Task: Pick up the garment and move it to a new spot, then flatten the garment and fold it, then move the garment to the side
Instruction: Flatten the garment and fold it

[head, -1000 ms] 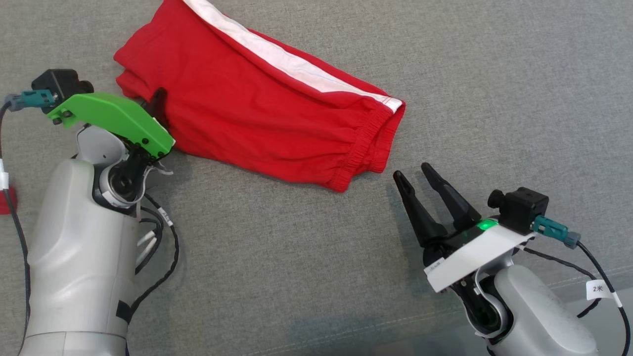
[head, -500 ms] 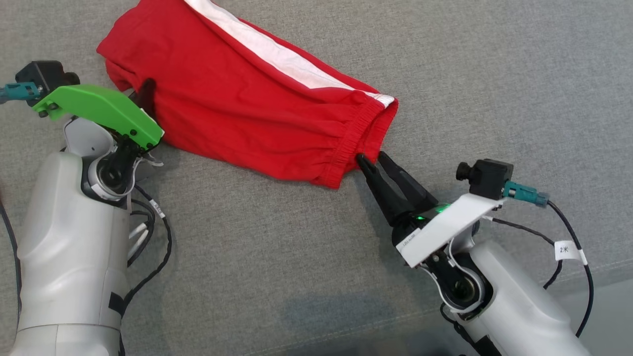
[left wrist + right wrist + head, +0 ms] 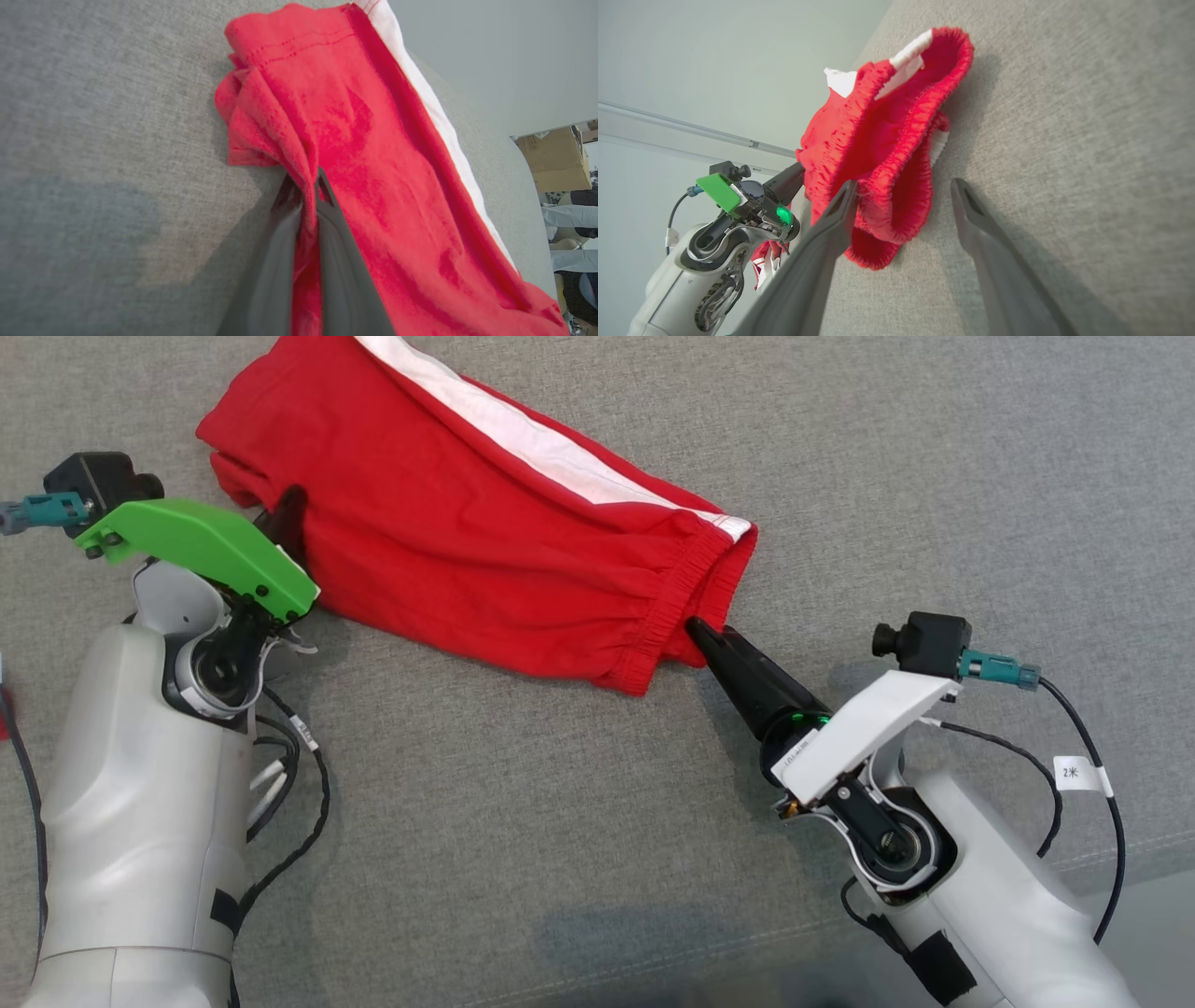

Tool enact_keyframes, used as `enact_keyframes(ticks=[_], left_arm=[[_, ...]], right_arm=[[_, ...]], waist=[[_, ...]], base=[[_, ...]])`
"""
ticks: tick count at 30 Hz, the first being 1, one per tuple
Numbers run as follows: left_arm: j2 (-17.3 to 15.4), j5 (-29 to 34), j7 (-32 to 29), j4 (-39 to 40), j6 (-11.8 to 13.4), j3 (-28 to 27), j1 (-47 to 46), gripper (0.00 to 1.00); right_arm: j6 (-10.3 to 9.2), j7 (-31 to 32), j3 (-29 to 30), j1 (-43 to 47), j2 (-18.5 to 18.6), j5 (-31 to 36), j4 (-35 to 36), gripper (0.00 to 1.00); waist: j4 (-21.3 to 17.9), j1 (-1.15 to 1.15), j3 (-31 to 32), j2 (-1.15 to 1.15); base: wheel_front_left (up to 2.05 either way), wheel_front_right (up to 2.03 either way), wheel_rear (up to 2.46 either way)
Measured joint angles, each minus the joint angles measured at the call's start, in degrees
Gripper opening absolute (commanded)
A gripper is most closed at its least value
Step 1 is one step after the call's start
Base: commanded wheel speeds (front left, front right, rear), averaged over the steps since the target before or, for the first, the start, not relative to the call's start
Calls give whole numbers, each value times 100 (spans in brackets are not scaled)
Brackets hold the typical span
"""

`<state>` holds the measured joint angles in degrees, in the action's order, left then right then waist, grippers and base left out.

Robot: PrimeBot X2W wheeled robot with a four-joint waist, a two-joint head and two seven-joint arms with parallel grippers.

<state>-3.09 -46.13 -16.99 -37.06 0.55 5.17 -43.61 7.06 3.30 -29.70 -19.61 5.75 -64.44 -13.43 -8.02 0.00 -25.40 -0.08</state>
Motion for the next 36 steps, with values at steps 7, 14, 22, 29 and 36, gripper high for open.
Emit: enact_keyframes(ticks=[7,14,22,29,36], left_arm=[[4,0,1,-74,-13,21,0,0],[14,-1,26,-94,-53,23,0,0],[31,-52,90,-105,-63,18,-1,0],[47,-46,456,-133,-59,-67,16,0],[247,-9,915,-46,-109,77,289,0]], right_arm=[[-1,466,-123,-287,33,-104,-176,100],[-18,590,-238,-539,-30,-26,-259,100],[-119,608,-210,-747,-56,67,-459,0],[-107,801,-33,-753,-48,-319,-625,0],[-102,1227,223,-748,542,-583,-788,0]], waist=[[31,0,11,0],[73,0,3,0],[113,0,-16,0],[132,0,66,0],[293,0,223,0]], base=[[0,0,0],[0,0,0],[0,0,0],[0,0,0],[0,0,0]])
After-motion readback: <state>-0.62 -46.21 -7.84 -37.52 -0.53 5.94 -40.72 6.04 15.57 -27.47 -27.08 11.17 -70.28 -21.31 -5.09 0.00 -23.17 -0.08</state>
